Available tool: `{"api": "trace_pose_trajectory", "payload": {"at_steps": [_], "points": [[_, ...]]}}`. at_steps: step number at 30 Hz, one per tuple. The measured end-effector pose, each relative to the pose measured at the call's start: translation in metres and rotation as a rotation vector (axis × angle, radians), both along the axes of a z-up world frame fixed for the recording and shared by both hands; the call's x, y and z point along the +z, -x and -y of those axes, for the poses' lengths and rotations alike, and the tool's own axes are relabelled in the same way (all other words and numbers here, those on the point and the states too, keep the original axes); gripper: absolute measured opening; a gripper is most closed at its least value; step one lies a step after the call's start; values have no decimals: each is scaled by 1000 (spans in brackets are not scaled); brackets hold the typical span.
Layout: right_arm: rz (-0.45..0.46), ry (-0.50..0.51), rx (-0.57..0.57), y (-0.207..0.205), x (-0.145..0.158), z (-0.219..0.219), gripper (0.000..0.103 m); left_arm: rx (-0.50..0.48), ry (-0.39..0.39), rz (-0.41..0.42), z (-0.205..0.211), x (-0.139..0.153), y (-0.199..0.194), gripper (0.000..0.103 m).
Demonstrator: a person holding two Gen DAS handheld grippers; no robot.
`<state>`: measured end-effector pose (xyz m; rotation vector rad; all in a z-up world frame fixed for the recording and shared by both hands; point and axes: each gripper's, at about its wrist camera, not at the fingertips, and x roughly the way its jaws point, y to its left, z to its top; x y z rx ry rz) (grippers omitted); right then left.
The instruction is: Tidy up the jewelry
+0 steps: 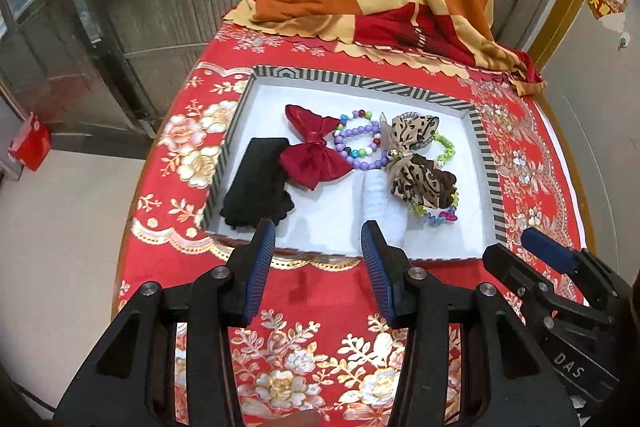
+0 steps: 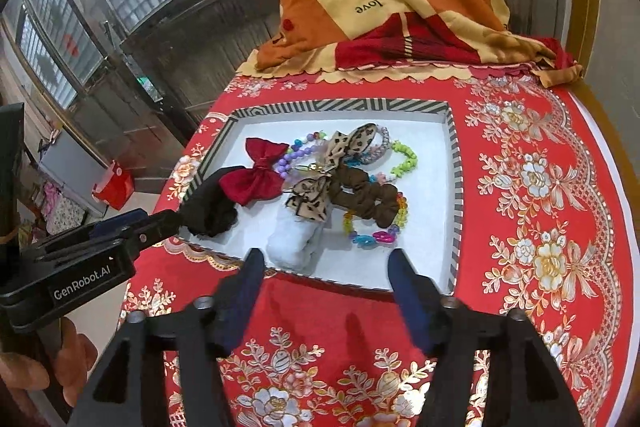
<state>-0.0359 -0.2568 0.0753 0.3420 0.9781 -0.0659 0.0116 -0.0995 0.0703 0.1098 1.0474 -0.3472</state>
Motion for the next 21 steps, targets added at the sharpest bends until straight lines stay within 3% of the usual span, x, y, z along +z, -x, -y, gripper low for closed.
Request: {"api": "trace_pose_trajectory", "payload": {"at_steps": [21], "points": [[19, 50, 16, 11, 19, -13, 63, 23, 15, 36, -14, 14, 19, 44]]}}
